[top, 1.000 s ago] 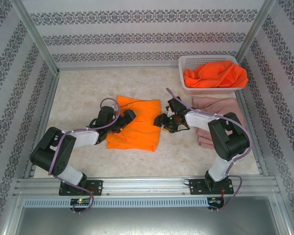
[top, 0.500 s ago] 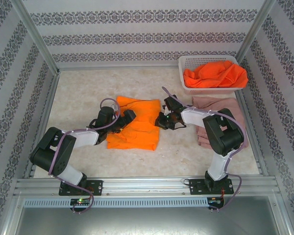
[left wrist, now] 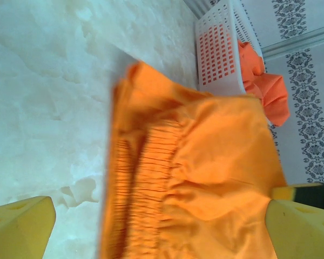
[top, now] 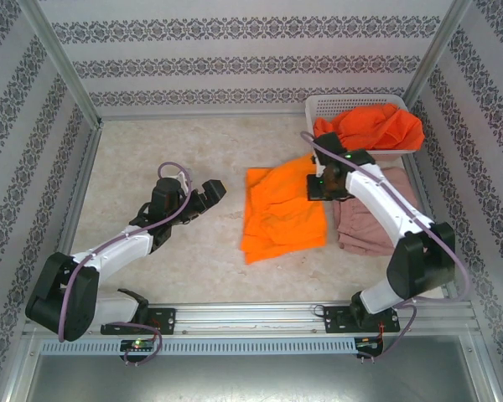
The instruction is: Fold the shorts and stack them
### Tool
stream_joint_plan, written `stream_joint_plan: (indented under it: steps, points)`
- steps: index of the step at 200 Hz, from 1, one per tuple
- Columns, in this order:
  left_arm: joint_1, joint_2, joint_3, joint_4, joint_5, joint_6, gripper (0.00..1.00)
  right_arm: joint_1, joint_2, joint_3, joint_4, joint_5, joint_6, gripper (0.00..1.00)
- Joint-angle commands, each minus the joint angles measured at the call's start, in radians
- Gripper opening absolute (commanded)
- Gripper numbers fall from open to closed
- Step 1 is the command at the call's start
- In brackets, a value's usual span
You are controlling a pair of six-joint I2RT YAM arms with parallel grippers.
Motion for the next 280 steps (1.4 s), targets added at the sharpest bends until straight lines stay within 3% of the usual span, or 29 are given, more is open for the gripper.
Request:
stream_joint_plan:
  steps: [1,90,198,280]
  points:
    - [0.011,0.008,-0.008,-0.004,0.013,0.013,1.0,-0.049,-0.022,0.066,-0.237,0.165,-0.167,0.0]
    - [0.013,0.02,-0.023,0.032,0.032,-0.003,1.0,-0.167,-0.02,0.277,-0.312,0.38,-0.359,0.0]
    - [0.016,0.029,-0.027,0.032,0.034,-0.006,1.0,-0.212,0.011,0.468,-0.333,0.477,-0.429,0.0]
    - [0.016,0.052,-0.032,0.054,0.044,-0.013,1.0,-0.34,0.021,0.288,-0.14,0.604,-0.528,0.0]
